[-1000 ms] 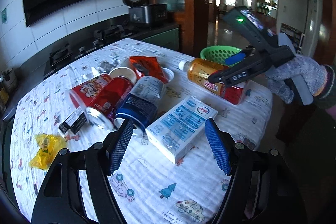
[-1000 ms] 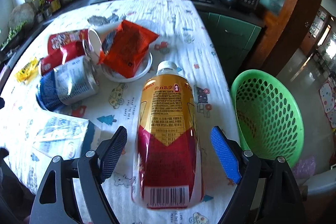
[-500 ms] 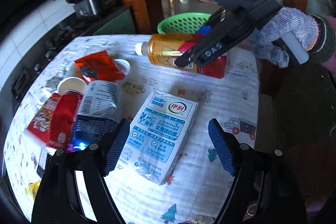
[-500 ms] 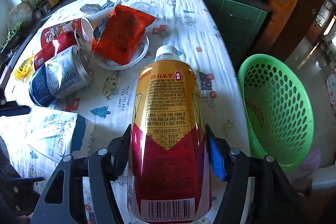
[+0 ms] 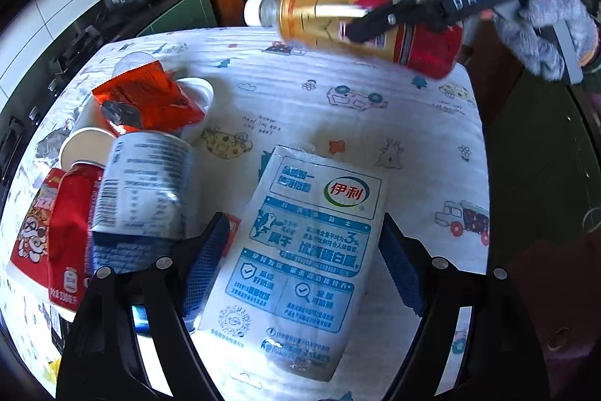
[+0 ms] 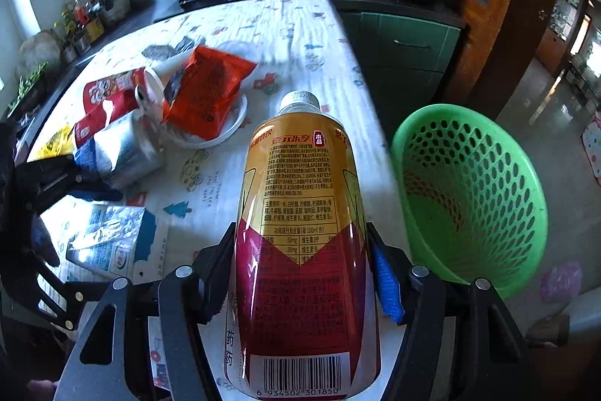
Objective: Collect trash
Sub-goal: 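Carry the bottle into the green basket with the right gripper while the left gripper grasps the milk carton, then open the right gripper to drop the bottle while the left gripper drops the milk carton into the basket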
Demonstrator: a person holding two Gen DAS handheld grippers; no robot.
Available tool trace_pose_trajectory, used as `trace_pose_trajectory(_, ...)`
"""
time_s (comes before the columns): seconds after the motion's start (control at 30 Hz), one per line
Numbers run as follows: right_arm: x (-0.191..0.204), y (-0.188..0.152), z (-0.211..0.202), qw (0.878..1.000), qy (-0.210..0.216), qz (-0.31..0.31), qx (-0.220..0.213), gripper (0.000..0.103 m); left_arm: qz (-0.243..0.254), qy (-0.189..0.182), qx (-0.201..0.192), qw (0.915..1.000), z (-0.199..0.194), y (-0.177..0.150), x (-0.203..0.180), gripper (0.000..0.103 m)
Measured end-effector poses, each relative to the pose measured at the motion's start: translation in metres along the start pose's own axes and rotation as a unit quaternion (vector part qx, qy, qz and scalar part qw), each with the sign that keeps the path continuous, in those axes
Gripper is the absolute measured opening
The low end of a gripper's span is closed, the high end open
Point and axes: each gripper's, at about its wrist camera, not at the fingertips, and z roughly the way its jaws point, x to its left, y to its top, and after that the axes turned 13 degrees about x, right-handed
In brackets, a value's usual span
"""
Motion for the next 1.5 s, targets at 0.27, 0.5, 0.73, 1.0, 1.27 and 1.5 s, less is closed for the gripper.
trace_pose_trajectory(0.27,-0.056,0.008,-0.012,0.998,-0.032,0.058,-0.019,0.062,-0.001,0.009,-0.001,1.0,0.005,0.002,-0.009,0.073)
trace_pose_trajectory(0.5,-0.133,0.022,0.005,0.987,-0.081,0.138,-0.012,0.062,-0.041,0.022,-0.012,0.9989,0.003,0.005,-0.016,0.067)
trace_pose_trajectory(0.73,-0.185,0.037,0.06,0.979,-0.08,0.183,0.035,0.062,-0.083,0.013,-0.041,0.9956,-0.012,0.01,-0.015,0.063)
trace_pose_trajectory(1.0,-0.212,0.043,0.104,0.975,-0.067,0.2,0.063,0.062,-0.124,0.009,-0.085,0.9885,-0.037,0.027,-0.001,0.063)
trace_pose_trajectory(1.27,-0.216,0.042,0.103,0.977,-0.065,0.195,0.05,0.063,-0.138,-0.006,-0.124,0.9826,-0.053,0.061,0.005,0.063)
trace_pose_trajectory(1.5,-0.215,0.02,0.059,0.98,-0.062,0.19,0.002,0.068,-0.131,-0.024,-0.136,0.9816,-0.045,0.114,0.003,0.063)
